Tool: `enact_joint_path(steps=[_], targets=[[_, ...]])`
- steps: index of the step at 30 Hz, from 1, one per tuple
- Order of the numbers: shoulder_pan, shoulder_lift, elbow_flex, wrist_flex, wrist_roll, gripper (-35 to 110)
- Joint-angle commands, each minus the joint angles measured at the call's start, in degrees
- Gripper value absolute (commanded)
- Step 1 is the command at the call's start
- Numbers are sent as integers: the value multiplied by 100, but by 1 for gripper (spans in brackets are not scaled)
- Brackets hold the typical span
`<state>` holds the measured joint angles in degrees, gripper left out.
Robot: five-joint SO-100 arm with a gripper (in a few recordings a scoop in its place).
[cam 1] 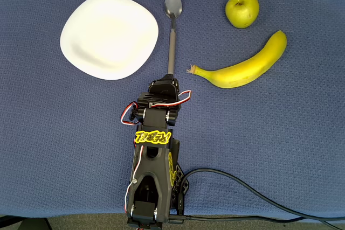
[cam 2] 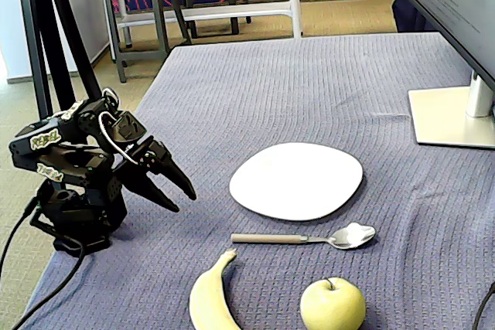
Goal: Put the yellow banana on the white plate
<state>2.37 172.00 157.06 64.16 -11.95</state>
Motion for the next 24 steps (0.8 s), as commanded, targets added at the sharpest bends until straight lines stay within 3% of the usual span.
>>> enact_joint_path(steps=[1, 12, 18, 24], targets=[[-132, -299, -158, -18, -158, 7], [-123, -466, -308, -26, -114, 8], [-97, -1415, -1239, 97, -123, 11], [132, -2777, -2364, 193, -967, 16]])
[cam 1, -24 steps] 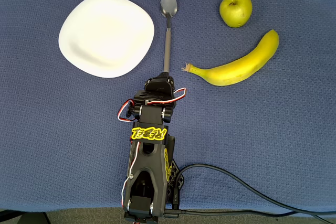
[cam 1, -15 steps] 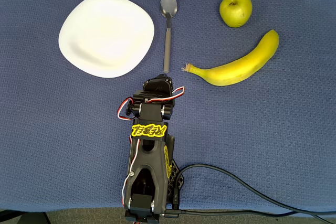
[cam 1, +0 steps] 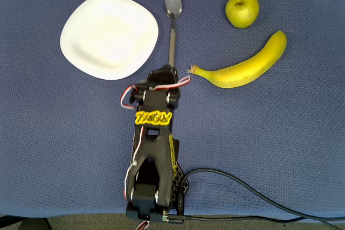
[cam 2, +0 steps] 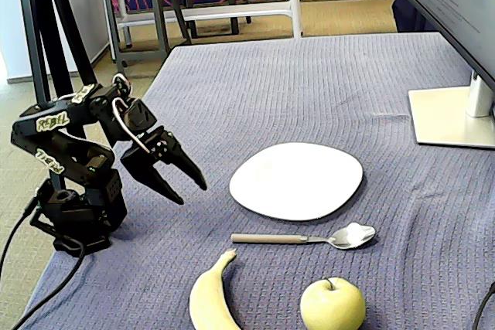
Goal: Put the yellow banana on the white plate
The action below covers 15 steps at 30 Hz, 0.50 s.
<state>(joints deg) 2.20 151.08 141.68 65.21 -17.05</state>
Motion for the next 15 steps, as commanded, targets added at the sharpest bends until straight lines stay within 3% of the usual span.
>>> enact_joint_path(steps=[1, 4, 11, 15], targets=[[220, -967, -1011, 114, -668, 16], [466, -1758, -1564, 97, -1477, 13], [1213, -3894, -3393, 123, -2312, 10], [1644, -4693, -4131, 211, -2918, 16]])
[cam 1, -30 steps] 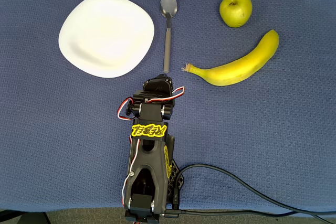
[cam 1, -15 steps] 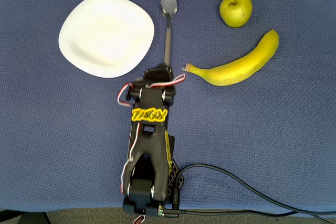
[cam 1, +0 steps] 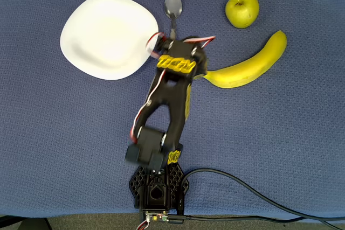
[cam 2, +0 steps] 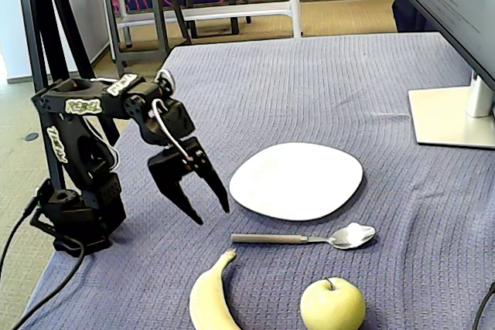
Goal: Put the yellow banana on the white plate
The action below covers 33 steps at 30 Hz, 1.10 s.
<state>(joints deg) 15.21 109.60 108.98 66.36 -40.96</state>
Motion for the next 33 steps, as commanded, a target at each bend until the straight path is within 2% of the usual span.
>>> enact_joint_path(steps=[1, 2, 4, 11, 13, 17, 22, 27, 33], targets=[[439, -712, -984, 132, -835, 22], [519, -888, -1143, 255, -1178, 27], [650, -1160, -1433, 439, -1230, 30], [958, -1969, -2874, 1441, -1688, 32], [1037, -2312, -3401, 1556, -1626, 31], [1257, -2769, -3779, 1775, -2127, 31], [1494, -3120, -3779, 1784, -2865, 29], [1635, -3445, -3841, 1345, -2874, 26], [1644, -3735, -4034, 1406, -2979, 26]])
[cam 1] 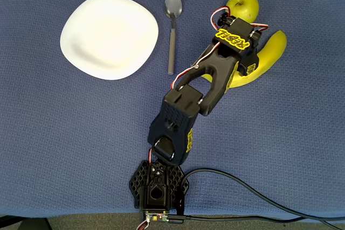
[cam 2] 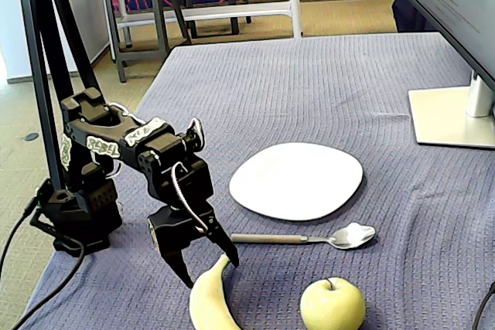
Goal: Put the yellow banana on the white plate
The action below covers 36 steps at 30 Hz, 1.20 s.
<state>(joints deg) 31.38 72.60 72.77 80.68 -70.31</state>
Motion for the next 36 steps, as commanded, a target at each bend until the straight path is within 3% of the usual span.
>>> enact_joint_path(steps=[1, 6, 18, 36], targets=[[44, -97, -466, 26, -114, 26], [123, -308, -659, 193, -431, 25], [97, -70, -1389, 1424, 9, 25], [861, -18, -290, 290, -1090, 24]])
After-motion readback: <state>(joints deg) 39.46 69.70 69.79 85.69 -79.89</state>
